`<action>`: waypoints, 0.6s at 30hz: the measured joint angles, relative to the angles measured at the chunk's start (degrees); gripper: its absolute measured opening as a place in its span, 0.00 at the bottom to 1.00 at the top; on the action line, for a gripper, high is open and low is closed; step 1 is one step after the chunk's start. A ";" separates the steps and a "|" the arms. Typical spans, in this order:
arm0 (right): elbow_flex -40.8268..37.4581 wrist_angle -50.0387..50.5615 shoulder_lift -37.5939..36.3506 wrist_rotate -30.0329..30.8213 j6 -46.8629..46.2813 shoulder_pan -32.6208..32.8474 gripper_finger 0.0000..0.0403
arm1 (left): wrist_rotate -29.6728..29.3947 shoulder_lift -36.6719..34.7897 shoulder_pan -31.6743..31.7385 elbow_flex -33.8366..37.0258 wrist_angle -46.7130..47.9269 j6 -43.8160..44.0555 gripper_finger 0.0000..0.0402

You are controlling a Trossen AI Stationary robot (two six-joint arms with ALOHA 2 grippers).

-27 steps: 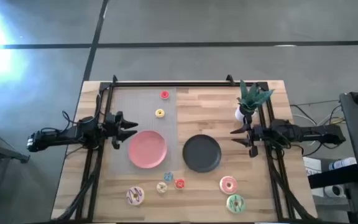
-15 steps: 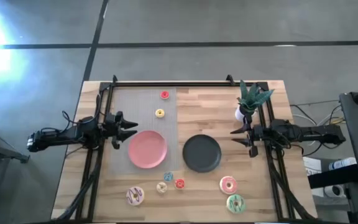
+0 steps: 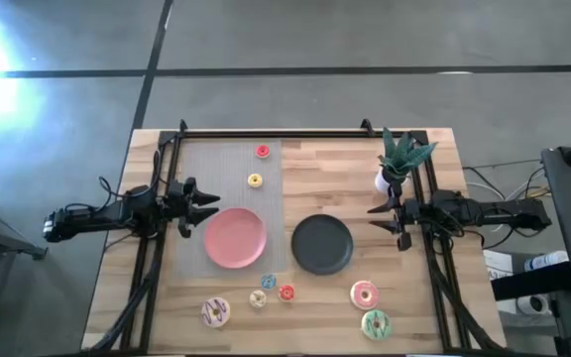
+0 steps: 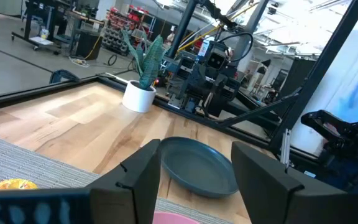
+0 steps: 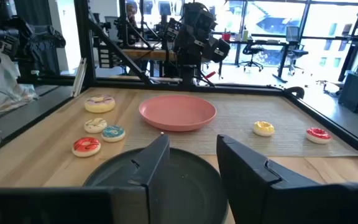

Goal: Pick & Place donuts

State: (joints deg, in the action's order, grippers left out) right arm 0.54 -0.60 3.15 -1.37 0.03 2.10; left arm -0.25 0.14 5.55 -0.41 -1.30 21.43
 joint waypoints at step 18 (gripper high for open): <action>0.01 0.00 -0.02 0.00 0.00 0.01 0.31 | 0.00 0.00 0.00 -0.01 0.01 0.00 0.43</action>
State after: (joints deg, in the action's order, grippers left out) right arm 0.56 -0.60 3.14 -1.37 0.03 2.11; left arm -0.25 0.14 5.55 -0.42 -1.29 21.43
